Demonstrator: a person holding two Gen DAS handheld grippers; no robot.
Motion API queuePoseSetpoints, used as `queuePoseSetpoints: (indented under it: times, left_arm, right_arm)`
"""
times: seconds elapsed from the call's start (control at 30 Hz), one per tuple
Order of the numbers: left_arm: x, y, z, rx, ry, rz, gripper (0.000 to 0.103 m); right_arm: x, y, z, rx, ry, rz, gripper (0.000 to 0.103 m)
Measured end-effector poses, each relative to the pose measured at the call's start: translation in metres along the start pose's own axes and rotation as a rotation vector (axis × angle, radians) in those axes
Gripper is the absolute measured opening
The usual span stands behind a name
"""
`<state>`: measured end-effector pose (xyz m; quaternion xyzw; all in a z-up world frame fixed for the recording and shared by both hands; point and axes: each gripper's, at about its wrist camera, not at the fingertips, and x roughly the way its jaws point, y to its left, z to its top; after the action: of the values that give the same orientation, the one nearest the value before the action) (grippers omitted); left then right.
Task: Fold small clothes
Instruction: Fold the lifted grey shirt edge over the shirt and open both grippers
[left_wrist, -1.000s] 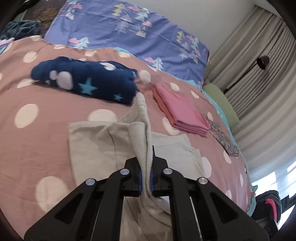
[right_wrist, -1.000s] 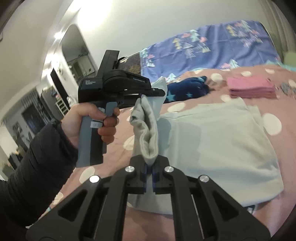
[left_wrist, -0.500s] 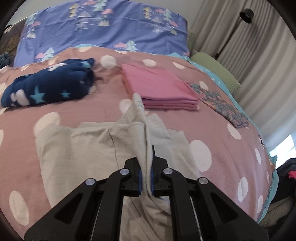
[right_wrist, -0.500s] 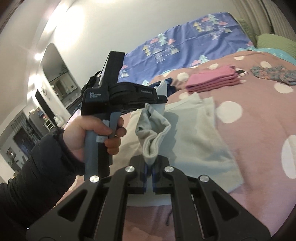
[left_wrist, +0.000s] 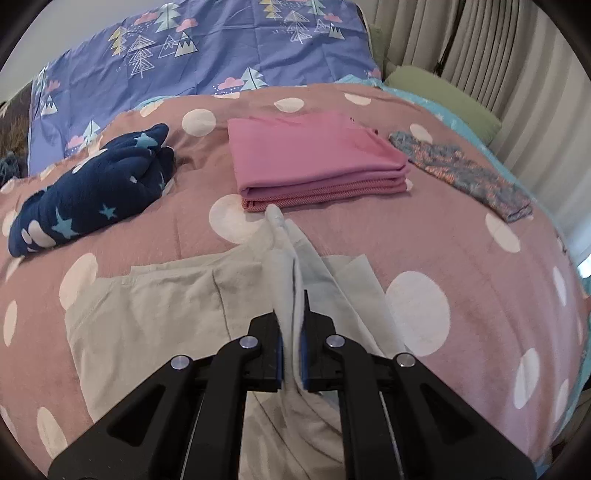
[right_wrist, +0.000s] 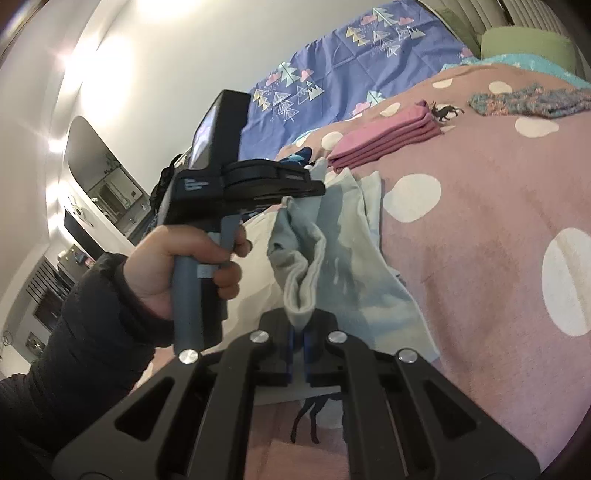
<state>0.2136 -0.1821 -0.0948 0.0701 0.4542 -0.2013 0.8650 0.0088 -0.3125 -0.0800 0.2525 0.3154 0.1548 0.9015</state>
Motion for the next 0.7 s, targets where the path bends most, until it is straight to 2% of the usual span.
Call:
queuePoseSetpoints:
  times: [0.17,0.43,0.53,0.57,0.63,0.7]
  left_arm:
    - [0.01,-0.002,0.003,-0.024,0.019,0.024,0.006]
    - [0.011,-0.009,0.013,-0.044,-0.022,0.052,0.006]
    - [0.022,-0.016,0.011,-0.004,-0.002,0.057,0.007]
    - [0.026,-0.019,0.008,0.021,0.004,0.053,0.01]
    - [0.027,-0.024,0.004,0.051,-0.005,0.045,0.022]
    - [0.021,-0.025,0.002,0.065,-0.015,0.015,0.051]
  right_arm:
    - [0.003,-0.006,0.002,0.028,0.007,0.008,0.004]
    - [-0.001,-0.02,0.007,0.1,0.0,0.044,0.004]
    - [-0.002,-0.024,0.006,0.105,0.007,0.034,0.004]
    - [-0.001,-0.026,0.005,0.11,0.012,0.031,0.004]
    - [0.001,-0.032,0.002,0.134,0.027,0.03,0.003]
    - [0.003,-0.039,-0.001,0.16,0.042,0.029,0.004]
